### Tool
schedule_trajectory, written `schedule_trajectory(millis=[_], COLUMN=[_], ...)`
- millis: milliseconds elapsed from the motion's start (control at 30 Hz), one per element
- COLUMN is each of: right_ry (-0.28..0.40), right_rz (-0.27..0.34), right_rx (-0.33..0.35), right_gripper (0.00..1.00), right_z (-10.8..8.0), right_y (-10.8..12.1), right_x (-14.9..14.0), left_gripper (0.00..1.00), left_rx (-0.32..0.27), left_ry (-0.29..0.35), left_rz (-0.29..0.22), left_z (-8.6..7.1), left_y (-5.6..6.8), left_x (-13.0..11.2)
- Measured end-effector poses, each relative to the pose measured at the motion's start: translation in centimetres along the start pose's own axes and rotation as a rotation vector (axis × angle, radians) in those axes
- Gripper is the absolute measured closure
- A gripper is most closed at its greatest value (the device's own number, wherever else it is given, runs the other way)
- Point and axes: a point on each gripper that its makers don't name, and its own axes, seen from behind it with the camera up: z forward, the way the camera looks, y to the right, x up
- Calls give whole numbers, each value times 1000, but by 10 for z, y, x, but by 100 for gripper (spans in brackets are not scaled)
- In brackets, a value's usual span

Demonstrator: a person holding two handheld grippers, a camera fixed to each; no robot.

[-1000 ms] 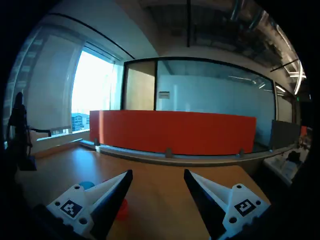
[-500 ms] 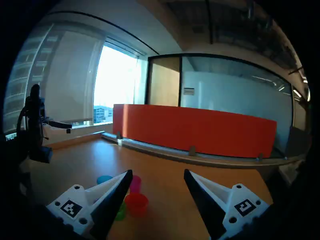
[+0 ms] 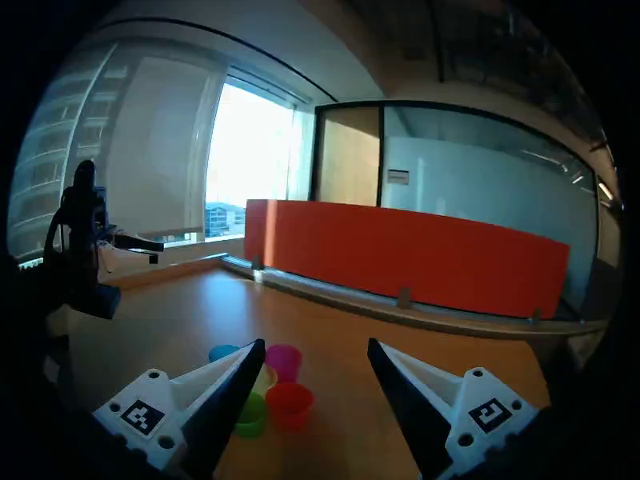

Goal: Pour water

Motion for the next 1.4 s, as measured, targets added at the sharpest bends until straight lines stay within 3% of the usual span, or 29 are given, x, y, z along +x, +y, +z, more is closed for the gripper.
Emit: schedule_trajectory(millis=[567, 1400], right_ry=[-119, -245], right_rz=[-75, -84], right_rx=[100, 186], right_gripper=[0, 1], right_z=[4, 15], right_y=[-21, -40], right_x=[-37, -91], left_gripper=[15, 15], left_rx=[-98, -223], left_ry=[-109, -236], left_rz=[63, 78], left_z=[24, 56], left_y=[13, 33], left_x=[-42, -106])
